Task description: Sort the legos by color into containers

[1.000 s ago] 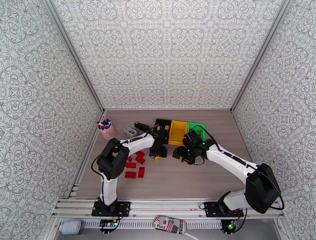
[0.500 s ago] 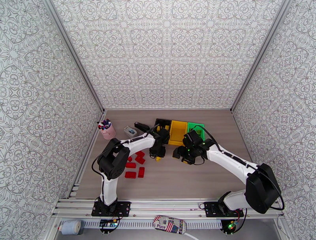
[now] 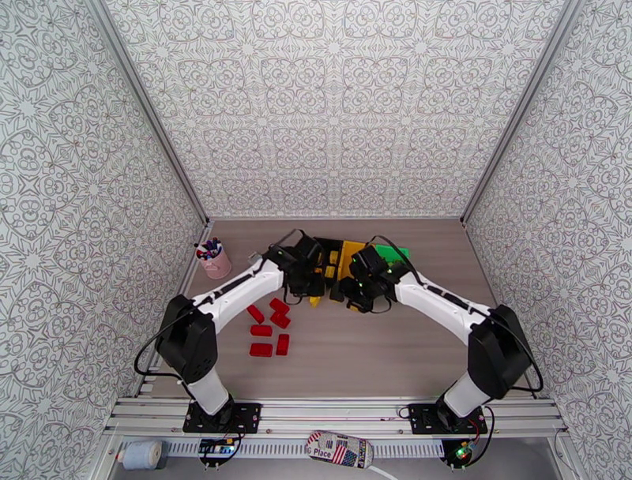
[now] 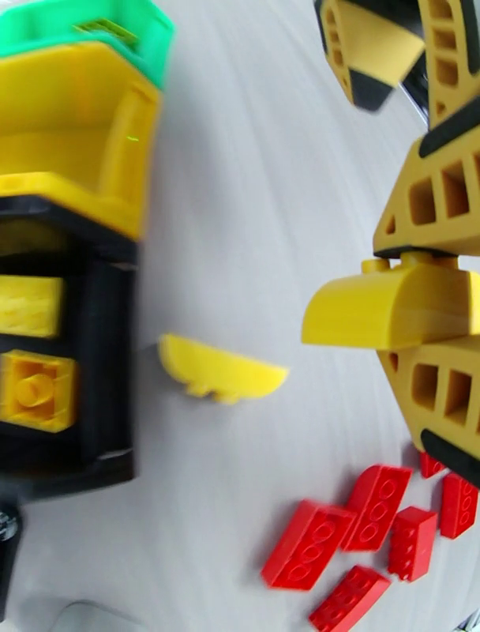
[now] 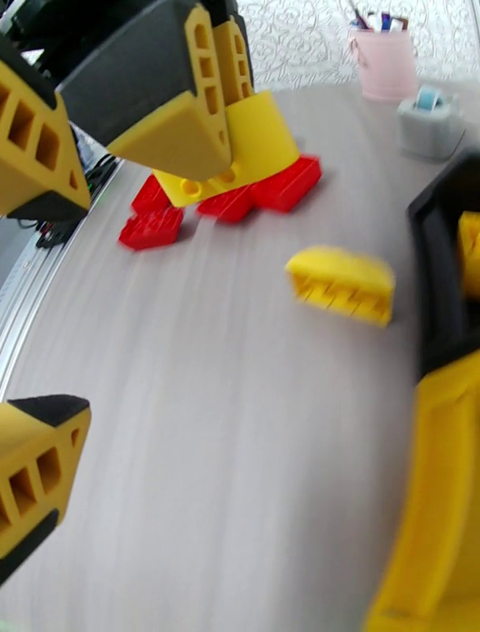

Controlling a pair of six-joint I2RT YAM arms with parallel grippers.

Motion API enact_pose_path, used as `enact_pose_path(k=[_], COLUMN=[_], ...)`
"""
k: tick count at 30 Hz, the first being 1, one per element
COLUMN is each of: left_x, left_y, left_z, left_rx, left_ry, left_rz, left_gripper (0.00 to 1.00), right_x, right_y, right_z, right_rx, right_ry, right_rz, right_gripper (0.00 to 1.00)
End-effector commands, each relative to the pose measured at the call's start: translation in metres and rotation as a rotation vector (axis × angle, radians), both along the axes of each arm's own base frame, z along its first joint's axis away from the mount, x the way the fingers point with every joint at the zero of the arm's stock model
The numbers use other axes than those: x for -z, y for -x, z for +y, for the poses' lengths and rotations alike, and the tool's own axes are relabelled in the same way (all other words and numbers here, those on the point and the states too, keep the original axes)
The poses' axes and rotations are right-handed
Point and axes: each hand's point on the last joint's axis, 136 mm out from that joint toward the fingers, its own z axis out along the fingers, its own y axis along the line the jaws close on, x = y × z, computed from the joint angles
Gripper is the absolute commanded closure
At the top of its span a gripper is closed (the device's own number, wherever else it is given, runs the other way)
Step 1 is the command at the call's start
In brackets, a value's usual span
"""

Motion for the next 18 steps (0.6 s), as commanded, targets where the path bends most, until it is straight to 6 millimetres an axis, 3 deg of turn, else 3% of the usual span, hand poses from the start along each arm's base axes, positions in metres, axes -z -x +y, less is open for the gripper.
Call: enact_pose_path(k=[1, 8, 12, 13, 18], left_x=[-0.017, -0.025, -0.024, -0.033, -0.046], left_y=[-0.024, -0.083, -0.112, -0.121, -0.129], left_z=[0.0, -0.001, -0.007, -0.009, -0.012], left_rx=[0.015, 0.01, 0.017, 0.019, 0.029], left_ry=[0.051, 0.075, 0.072, 0.081, 0.09], left_rz=[-0.011, -0.028, -0.034, -0.059, -0.091], left_gripper=[0.78, 0.72, 0.5, 0.43, 0.28], right_x=[-0.022, -0.039, -0.038, -0.037, -0.029], right_y=[-0.013, -0.024, -0.022, -0.021, -0.012], right_z=[0.013, 0.005, -0.012, -0.016, -0.029], right_rx=[-0.022, -0.003, 0.025, 0.031, 0.037], right_ry=[-0.017, 0.01, 0.03, 0.032, 0.056], right_rz=[-0.043, -0.076, -0.077, -0.073, -0.06], right_gripper=[0.38, 0.38, 0.38, 0.38, 0.37])
